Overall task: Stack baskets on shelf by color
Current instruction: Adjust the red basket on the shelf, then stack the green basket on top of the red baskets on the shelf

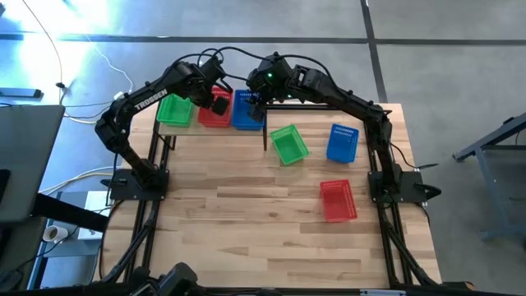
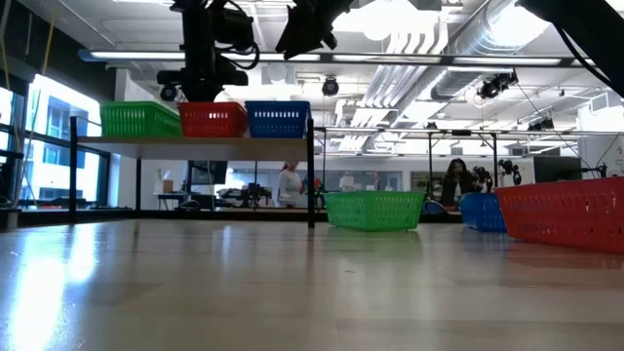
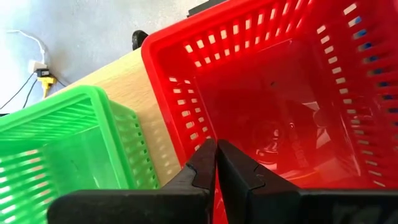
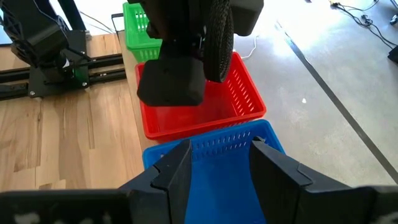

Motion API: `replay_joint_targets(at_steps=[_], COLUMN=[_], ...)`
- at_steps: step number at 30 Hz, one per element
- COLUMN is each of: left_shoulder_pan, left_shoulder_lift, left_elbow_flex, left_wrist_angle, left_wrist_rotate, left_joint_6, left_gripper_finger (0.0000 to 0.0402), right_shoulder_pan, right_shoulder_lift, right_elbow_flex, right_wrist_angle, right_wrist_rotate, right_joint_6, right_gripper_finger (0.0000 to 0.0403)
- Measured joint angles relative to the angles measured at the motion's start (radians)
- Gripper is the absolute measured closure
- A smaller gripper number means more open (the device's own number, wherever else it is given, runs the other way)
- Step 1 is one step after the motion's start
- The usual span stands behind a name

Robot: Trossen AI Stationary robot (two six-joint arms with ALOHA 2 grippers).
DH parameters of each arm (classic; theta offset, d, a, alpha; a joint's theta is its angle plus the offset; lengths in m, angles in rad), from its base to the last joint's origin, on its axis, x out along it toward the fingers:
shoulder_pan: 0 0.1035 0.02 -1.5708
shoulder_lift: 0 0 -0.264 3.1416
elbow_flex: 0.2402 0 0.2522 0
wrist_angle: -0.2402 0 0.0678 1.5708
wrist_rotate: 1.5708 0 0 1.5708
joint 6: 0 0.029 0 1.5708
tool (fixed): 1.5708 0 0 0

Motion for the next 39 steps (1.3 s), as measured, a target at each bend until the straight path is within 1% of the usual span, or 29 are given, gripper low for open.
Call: replay_joint_targets(at_steps=[5,11,19,26,33,39], left_shoulder_pan=[0.000,0.000,-0.005,-0.026,-0.070,-0.160], left_shoulder_lift=[0.000,0.000,-0.008,-0.066,-0.142,-0.217], left_elbow_flex=[0.000,0.000,0.000,0.000,0.000,0.000], left_wrist_angle=[-0.013,-0.043,-0.041,0.014,0.013,0.013], left_wrist_rotate=[-0.003,-0.045,-0.041,-0.002,0.029,0.055], left_joint_6=[0.000,-0.008,-0.009,-0.008,0.018,0.023], left_gripper_finger=[0.0394,0.0394,0.0394,0.0394,0.0394,0.0394], right_shoulder_pan=[0.000,0.000,0.000,0.002,0.006,0.031], right_shoulder_lift=[0.000,0.000,0.000,-0.020,-0.045,-0.047], right_elbow_flex=[0.000,0.000,0.000,0.000,0.000,0.000], right_wrist_angle=[0.000,0.000,0.000,-0.015,-0.111,-0.237], right_wrist_rotate=[0.000,0.000,0.000,0.005,-0.009,-0.015], right_joint_6=[0.000,0.000,0.001,0.029,0.100,0.162], right_gripper_finger=[0.0257,0.0257,0.0257,0.0257,0.0257,0.0257])
